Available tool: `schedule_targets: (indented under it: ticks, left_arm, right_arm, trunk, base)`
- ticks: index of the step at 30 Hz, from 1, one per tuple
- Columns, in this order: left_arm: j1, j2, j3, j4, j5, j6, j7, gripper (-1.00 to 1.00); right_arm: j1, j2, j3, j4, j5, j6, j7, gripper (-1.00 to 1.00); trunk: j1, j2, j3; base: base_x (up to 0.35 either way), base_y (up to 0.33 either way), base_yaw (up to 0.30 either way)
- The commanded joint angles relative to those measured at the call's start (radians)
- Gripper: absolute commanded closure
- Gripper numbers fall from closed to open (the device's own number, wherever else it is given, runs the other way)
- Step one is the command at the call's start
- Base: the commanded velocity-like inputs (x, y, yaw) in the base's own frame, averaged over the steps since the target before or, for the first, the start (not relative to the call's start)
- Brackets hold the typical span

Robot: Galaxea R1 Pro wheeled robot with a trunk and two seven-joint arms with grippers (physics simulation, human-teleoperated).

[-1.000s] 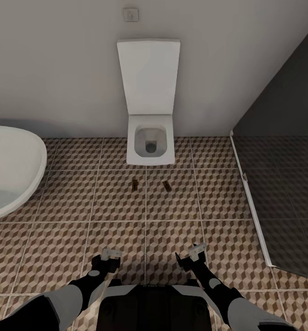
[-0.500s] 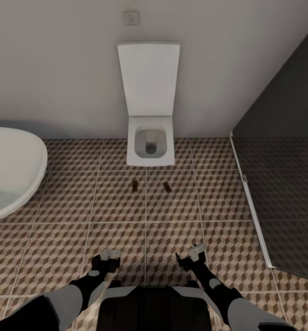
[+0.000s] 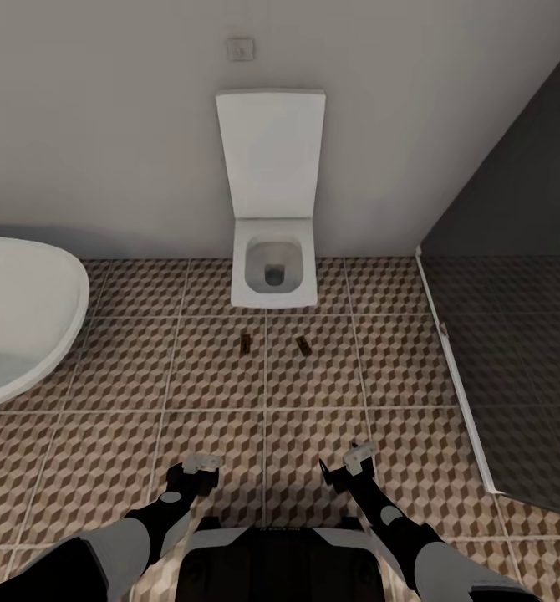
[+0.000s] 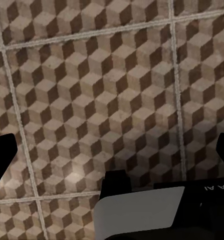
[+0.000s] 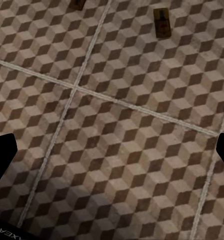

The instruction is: Take the four mousetraps from the cabinet in the bathroom and place them on the bathroom floor. Make sure all four end up on the same floor surface, and ensure that at least two of them are either under or directly next to the same bathroom sink.

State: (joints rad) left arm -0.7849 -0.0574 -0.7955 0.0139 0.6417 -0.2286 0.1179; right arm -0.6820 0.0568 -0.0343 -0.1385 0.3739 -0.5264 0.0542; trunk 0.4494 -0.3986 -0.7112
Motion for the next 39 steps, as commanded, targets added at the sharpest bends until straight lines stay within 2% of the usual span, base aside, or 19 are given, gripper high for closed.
schedule_targets:
  ticks: [1,39]
  left_arm:
    - [0.0,-0.001,-0.008,0.001,0.004,-0.003,0.003,-1.0]
    - [0.004,-0.001,-0.009,0.001,0.005,-0.004,0.0,-1.0]
  right_arm:
    - [0.0,0.0,-0.004,0.0,0.0,-0.003,0.006,-1.0]
    - [0.003,-0.001,-0.005,0.0,-0.001,-0.003,0.005,-1.0]
  trunk:
    - [0.001,-0.001,0.001]
    - [0.001,-0.001,0.064]
  base:
    - [0.0,0.0,0.0]
    - [0.0,0.0,0.0]
